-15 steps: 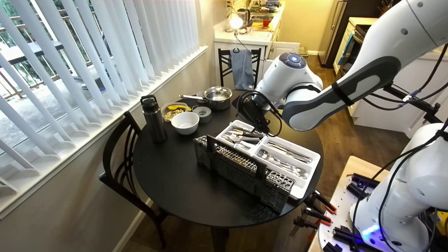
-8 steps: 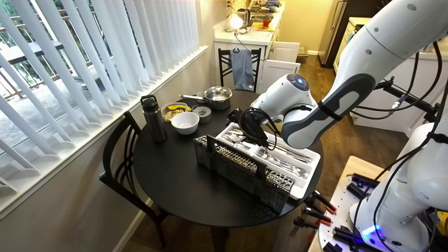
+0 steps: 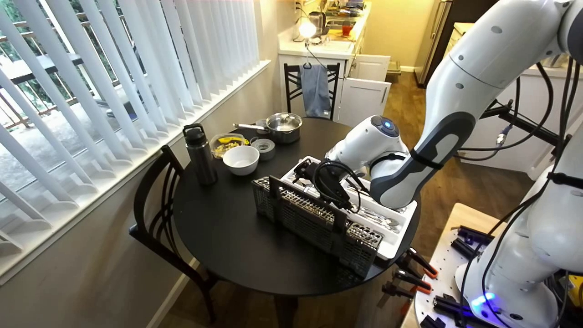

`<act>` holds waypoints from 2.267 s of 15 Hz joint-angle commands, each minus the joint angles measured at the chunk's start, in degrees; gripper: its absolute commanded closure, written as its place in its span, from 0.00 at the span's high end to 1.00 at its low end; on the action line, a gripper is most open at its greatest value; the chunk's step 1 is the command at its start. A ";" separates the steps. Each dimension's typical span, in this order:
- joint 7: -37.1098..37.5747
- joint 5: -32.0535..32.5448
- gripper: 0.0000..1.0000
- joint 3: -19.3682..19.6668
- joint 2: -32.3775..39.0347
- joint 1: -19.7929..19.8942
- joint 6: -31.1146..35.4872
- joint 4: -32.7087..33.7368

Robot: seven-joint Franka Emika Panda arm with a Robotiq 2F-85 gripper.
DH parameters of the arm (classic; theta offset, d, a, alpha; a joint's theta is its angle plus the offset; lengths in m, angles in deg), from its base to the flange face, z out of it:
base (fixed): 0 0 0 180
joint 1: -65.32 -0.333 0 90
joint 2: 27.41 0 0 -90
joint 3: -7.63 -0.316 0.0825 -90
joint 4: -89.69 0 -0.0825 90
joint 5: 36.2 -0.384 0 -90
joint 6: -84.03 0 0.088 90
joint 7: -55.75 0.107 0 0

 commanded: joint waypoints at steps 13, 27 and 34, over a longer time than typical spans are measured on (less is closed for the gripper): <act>6.54 16.01 1.00 -9.15 1.79 18.77 1.33 2.19; 9.95 25.30 0.41 -24.19 7.38 33.63 2.83 7.09; 11.38 27.80 0.02 -33.08 8.20 43.37 1.86 6.97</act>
